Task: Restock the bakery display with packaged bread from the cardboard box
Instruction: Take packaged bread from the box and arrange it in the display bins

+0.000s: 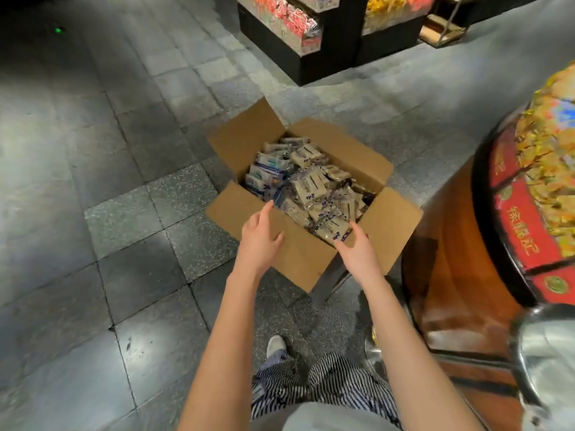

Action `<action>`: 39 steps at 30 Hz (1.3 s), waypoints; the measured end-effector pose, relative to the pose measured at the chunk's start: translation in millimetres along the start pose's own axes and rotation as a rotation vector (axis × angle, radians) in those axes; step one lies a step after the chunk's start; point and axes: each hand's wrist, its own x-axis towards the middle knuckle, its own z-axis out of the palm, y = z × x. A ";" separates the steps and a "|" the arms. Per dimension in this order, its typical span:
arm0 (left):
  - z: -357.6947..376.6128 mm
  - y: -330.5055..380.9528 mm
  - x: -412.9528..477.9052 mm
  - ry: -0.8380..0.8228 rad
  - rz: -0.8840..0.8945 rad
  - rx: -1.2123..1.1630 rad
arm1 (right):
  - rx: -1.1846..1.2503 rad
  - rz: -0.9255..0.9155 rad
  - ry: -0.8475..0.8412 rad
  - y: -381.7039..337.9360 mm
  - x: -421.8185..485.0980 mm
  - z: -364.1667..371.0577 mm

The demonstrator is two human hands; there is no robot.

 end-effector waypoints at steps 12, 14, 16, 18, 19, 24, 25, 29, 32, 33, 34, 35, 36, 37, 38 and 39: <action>29.1 5.6 119.0 -0.172 -0.034 0.021 | 0.001 0.219 -0.005 -1.6 109.1 -11.8; 35.7 7.5 139.5 -0.173 -0.065 0.022 | 0.023 0.221 -0.020 -1.4 135.3 -13.4; 44.8 11.8 161.0 -0.165 -0.107 0.003 | 0.050 0.204 -0.040 0.7 163.7 -16.7; 56.9 18.4 182.1 -0.163 -0.162 -0.025 | 0.054 0.206 -0.057 1.5 194.8 -23.1; 64.0 22.3 191.9 -0.163 -0.196 -0.049 | 0.048 0.211 -0.071 1.4 211.0 -27.6; 105.6 38.5 238.2 -0.156 -0.360 -0.154 | 0.062 0.238 -0.104 -2.5 290.7 -44.9; 113.8 40.7 247.2 -0.152 -0.383 -0.161 | 0.071 0.240 -0.113 -2.6 305.9 -46.6; 141.0 37.7 282.0 -0.148 -0.424 -0.135 | 0.093 0.262 -0.160 4.2 368.2 -40.3; 157.6 26.6 304.8 -0.120 -0.485 -0.152 | 0.137 0.299 -0.199 10.2 407.0 -27.7; 163.4 22.6 312.0 -0.111 -0.515 -0.158 | 0.156 0.316 -0.209 12.2 418.4 -22.8; 169.7 18.2 318.6 -0.104 -0.535 -0.161 | 0.173 0.341 -0.222 14.0 428.8 -17.7; 176.5 13.2 324.5 -0.105 -0.546 -0.156 | 0.184 0.365 -0.240 15.5 438.8 -12.9; 183.3 7.6 330.0 -0.109 -0.545 -0.141 | 0.199 0.387 -0.255 17.3 448.6 -7.9; 188.4 2.8 335.2 -0.118 -0.545 -0.124 | 0.203 0.404 -0.263 19.3 456.3 -3.7; 195.0 -4.0 341.0 -0.129 -0.543 -0.121 | 0.203 0.422 -0.265 22.2 462.5 0.1; 200.1 -8.3 346.7 -0.141 -0.551 -0.137 | 0.210 0.435 -0.265 24.9 468.4 3.3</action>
